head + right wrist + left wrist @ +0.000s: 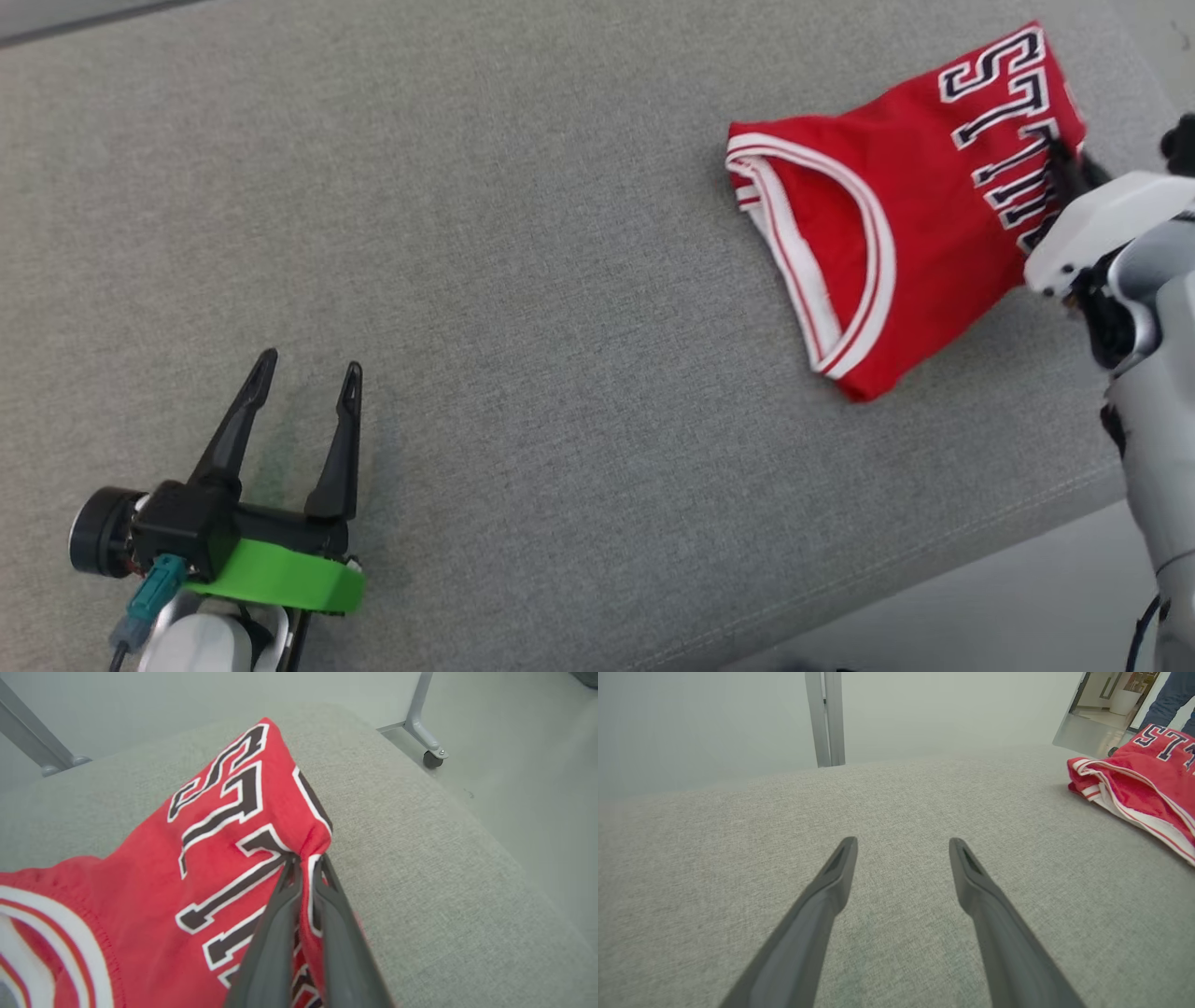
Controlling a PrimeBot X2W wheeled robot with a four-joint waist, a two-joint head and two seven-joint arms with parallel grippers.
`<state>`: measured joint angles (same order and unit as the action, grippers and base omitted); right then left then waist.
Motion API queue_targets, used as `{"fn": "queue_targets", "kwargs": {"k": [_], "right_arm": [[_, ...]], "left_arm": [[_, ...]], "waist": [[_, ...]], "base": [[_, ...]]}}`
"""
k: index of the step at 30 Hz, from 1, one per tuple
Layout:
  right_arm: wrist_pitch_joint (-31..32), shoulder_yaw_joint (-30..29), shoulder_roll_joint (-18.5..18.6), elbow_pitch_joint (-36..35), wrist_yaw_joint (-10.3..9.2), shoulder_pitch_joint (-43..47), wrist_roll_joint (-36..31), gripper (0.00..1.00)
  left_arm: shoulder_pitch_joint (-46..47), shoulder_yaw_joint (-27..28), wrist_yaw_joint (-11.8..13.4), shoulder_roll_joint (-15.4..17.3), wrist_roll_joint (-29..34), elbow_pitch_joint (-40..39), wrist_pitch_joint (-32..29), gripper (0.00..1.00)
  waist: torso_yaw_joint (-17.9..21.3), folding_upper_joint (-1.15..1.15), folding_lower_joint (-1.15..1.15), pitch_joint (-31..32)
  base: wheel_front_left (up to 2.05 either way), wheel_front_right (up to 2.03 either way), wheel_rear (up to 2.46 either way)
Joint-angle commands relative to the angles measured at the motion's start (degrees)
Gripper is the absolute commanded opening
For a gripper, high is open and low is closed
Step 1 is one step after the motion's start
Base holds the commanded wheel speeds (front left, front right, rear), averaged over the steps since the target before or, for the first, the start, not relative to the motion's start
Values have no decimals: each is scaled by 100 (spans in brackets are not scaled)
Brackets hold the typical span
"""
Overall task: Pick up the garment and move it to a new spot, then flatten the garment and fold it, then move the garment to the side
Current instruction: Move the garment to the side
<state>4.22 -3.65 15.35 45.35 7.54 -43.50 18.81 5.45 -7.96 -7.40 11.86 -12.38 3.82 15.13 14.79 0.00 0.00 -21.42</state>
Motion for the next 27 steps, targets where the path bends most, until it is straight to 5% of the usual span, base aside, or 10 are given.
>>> {"fn": "queue_targets", "kwargs": {"k": [1,14,15,17,23,27], "right_arm": [[-194,-207,83,98,-11,-346,-187,0],[-887,-2540,916,1147,-11,-1624,-2074,0],[-885,-2720,928,1199,-11,-1646,-2317,16],[-883,-3051,879,1232,-11,-1647,-2752,100],[-1422,-3522,472,705,-11,-1464,-4104,100],[-1772,-3436,147,474,-11,-1294,-4131,100]], "left_arm": [[152,-27,-16,124,31,-44,-1,100],[-55,170,-8,351,-7,-283,-7,100],[-70,183,-8,332,-10,-303,-7,100],[-108,219,-7,283,0,-321,-7,100],[-170,286,-8,33,15,-293,-6,100],[-162,337,-8,-198,-48,-197,-2,100]], "waist": [[33,0,0,-764],[-617,0,0,-1290],[-630,0,0,-1288],[-632,0,0,-1248],[-566,0,0,-833],[-635,0,0,-356]], "base": [[0,0,0],[0,0,0],[0,0,0],[0,0,0],[0,0,0],[0,0,0]]}}
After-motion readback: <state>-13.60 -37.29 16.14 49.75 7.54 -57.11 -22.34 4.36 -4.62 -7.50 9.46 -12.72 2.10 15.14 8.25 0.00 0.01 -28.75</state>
